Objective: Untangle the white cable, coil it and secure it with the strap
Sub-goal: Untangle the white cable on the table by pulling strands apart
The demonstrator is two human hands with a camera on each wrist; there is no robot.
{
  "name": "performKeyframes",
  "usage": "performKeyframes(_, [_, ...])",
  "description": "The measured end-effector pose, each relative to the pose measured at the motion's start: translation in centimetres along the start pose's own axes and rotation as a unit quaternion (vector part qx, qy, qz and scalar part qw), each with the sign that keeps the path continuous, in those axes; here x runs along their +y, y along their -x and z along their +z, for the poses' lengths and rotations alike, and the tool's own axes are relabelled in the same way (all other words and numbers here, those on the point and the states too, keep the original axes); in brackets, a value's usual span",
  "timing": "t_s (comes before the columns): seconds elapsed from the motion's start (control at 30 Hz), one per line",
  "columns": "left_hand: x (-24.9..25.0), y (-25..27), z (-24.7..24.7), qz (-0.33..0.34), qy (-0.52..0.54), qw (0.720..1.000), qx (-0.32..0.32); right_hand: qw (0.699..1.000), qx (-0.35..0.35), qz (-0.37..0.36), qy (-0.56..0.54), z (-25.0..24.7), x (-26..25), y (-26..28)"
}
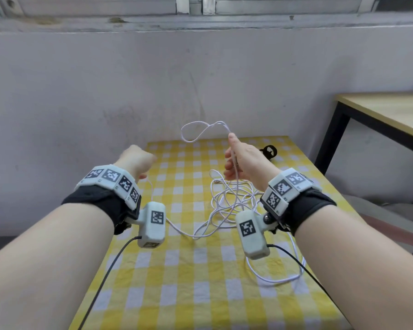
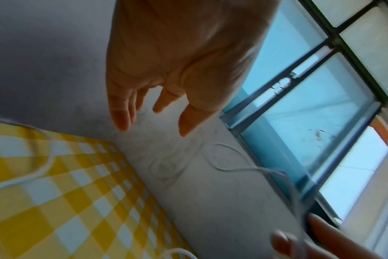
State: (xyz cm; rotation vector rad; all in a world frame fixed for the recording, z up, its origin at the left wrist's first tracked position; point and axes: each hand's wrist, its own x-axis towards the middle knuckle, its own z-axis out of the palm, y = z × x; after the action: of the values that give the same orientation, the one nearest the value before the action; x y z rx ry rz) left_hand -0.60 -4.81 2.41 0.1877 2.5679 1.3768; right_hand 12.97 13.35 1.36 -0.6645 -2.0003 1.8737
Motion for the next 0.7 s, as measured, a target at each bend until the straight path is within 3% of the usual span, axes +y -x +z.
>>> performKeyframes(0.07, [1.0,0.9,0.8,0.076,-0.024,0.996,-0.046,0.999,-0.028,0.004,-0.021,0.5,-0.3,0.3])
performKeyframes(0.13, [2.3,2.2,1.9,0.126,0.0,0.982,-0.137,0.999,-0.054,-0.007,-0.003,0.8,-0.5,0.6])
performKeyframes(0.2, [3.2,3.3,2.9,0.139,0.024,0.964,-0.223,0.997,-0.076,-0.018,0.025,1.0,-0.6,0.8])
performKeyframes(0.27, [3.6,3.5,3.6,0.149,0.054,0.952,-0.261,0.994,-0.082,-0.029,0.06,1.0,-0.6,0.9])
performKeyframes(0.47, [3.5,3.4,4.4,0.156,0.123,0.946,-0.256,0.991,-0.073,-0.058,0.095,0.8,-0.8,1.1])
performKeyframes(0.7, [3.4,3.6,5.1,0.134,0.131,0.952,-0.241,0.982,-0.069,-0.084,0.158,0.9,-1.0,1.2])
